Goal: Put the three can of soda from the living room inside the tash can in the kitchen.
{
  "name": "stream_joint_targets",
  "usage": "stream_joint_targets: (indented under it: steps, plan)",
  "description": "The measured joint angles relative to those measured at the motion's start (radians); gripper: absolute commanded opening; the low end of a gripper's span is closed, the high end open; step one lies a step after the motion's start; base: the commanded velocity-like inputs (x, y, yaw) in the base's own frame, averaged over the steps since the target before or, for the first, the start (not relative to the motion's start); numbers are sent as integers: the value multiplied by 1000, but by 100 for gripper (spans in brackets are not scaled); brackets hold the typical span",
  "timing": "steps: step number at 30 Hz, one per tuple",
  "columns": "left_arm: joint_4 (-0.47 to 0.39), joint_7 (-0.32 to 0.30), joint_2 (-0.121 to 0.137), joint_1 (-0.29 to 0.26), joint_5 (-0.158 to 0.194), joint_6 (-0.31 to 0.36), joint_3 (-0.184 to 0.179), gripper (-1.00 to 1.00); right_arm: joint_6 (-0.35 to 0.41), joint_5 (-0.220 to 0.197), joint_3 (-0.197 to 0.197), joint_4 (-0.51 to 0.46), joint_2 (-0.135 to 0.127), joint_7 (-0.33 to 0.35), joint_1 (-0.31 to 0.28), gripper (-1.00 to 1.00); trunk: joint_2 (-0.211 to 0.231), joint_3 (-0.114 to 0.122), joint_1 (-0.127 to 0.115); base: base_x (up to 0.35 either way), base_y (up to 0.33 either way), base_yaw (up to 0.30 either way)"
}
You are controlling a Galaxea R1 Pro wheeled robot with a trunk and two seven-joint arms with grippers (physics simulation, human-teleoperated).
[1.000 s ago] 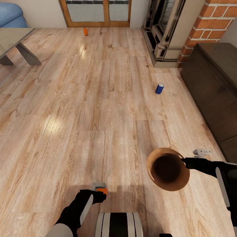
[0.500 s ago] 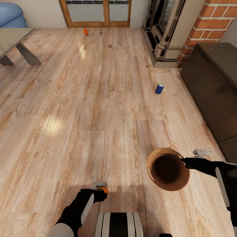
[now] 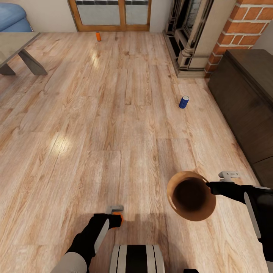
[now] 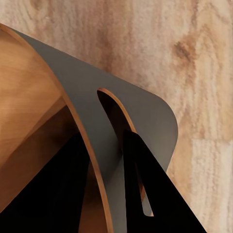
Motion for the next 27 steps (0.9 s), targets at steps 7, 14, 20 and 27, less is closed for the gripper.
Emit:
stream_joint_targets:
  steps: [7, 14, 20, 27]
  plan:
    - [6, -1, 0, -4, 3, -22, 0, -100, 0, -1, 0, 1, 0, -1, 0, -100, 0, 0, 0, 0, 0, 0]
    - [-117, -9, 0, -4, 2, 12, -19, -100, 1, -5, -4, 3, -1, -1, 0, -100, 0, 0, 0, 0, 0, 0]
    - [-493, -20, 0, 7, 153, 294, -221, -100, 2, -9, -7, 6, -1, -1, 0, -100, 0, 0, 0, 0, 0, 0]
    - [-705, -24, 24, 12, 292, 441, -284, -100, 1, -8, -9, 5, -1, 0, 0, -100, 0, 0, 0, 0, 0, 0]
